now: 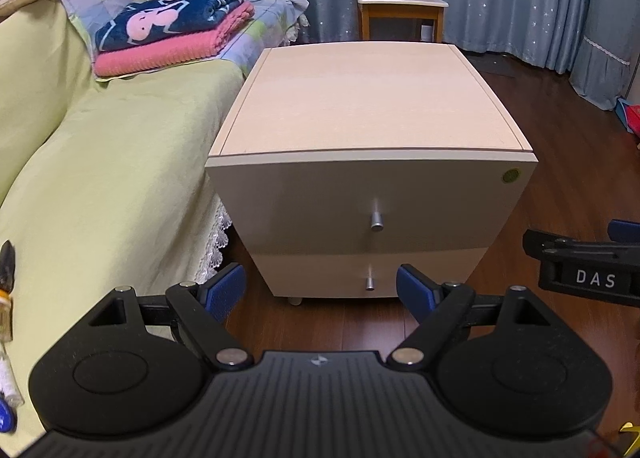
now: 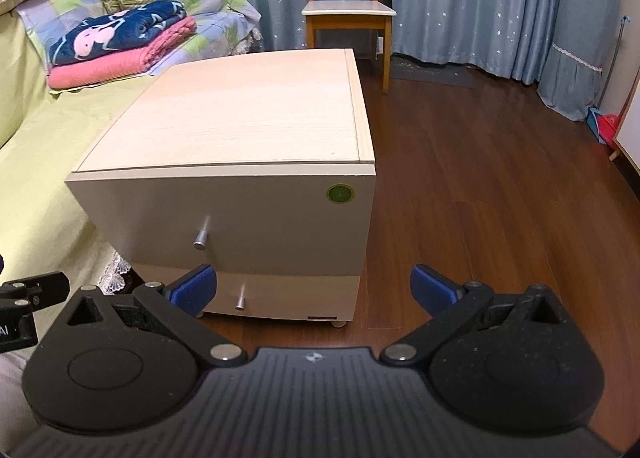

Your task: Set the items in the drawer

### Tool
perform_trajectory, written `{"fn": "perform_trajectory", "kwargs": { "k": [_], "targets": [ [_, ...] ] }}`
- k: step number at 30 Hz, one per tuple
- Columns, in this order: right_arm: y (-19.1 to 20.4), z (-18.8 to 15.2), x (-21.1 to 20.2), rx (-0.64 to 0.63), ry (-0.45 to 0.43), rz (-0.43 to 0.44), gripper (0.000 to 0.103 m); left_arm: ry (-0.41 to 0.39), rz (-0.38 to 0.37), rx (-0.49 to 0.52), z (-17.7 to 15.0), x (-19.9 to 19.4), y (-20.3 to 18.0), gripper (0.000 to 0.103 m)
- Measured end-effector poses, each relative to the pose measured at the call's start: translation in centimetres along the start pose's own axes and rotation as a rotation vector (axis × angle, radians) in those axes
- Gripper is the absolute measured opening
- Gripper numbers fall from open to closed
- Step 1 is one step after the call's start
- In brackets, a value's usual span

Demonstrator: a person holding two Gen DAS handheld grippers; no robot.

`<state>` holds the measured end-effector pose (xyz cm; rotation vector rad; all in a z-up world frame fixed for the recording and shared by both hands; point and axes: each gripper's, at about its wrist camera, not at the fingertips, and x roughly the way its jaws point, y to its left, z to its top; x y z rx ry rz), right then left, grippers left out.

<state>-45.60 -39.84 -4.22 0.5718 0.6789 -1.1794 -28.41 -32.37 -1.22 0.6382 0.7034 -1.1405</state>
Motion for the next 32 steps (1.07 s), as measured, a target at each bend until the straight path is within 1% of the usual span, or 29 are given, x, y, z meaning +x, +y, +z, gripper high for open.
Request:
{"fn": "perform_trajectory", "kwargs": {
  "k": [10, 16, 21, 23, 27, 32],
  "targets": [
    [0.7, 1.7, 2.4, 0.010, 0.014, -0.036, 0.102, 0.010, -0.029, 0.032, 2.3, 2.6, 0.1, 0.084],
    [1.0, 2.3, 3.1, -0.003, 0.020, -0.039, 0.102, 0.023, -0.034, 0.019, 2.8, 3.3, 0.6, 0.084],
    [1.2, 2.5, 3.5, -0.008, 0.020, -0.044, 0.102, 0.033, -0.041, 0.027, 3.0, 4.1, 0.6, 0.084],
    [1.2, 2.6, 3.6, -0.009, 0.021, -0.046, 0.102, 0.039, -0.042, 0.032, 3.0, 4.5, 0.5, 0.091],
    [1.3, 2.7, 3.9, -0.013, 0.021, -0.050, 0.102, 0.048, -0.044, 0.043, 3.0, 5.5, 0.2, 0.092],
    [1.0, 3.1, 4.0, -0.010, 0.027, -0.058, 0.102, 0.054, -0.064, 0.062, 3.1, 6.4, -0.4, 0.092]
  ]
}}
